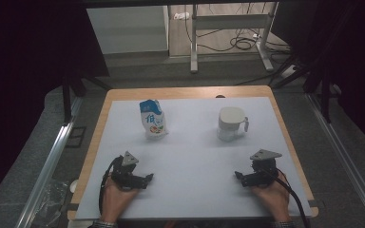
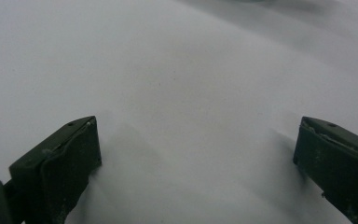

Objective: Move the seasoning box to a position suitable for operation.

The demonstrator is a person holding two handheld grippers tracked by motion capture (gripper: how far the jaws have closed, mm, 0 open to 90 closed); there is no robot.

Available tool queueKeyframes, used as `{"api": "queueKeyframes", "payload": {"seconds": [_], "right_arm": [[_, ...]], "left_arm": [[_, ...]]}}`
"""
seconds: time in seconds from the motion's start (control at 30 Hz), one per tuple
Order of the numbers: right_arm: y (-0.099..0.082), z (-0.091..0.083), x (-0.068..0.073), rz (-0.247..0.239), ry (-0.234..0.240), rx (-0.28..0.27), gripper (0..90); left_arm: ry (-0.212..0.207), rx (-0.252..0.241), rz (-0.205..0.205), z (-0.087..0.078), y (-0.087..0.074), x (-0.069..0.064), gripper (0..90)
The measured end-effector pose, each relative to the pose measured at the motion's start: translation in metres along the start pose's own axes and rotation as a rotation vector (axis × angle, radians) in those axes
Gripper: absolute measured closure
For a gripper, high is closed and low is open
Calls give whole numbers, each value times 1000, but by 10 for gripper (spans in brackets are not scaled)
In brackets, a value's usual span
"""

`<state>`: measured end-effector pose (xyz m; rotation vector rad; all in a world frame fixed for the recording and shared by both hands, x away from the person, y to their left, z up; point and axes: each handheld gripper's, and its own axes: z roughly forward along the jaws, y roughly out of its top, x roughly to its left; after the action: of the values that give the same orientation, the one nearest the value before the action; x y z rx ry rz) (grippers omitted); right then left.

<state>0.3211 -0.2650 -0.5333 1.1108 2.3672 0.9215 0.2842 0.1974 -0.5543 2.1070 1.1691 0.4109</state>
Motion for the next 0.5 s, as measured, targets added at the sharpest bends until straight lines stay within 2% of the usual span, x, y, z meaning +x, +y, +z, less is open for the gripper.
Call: {"api": "queueKeyframes", "payload": {"seconds": [0.5], "right_arm": [[0,0,0,0,0,2,7]], "left_arm": [[0,3,5,0,0,0,9]]}}
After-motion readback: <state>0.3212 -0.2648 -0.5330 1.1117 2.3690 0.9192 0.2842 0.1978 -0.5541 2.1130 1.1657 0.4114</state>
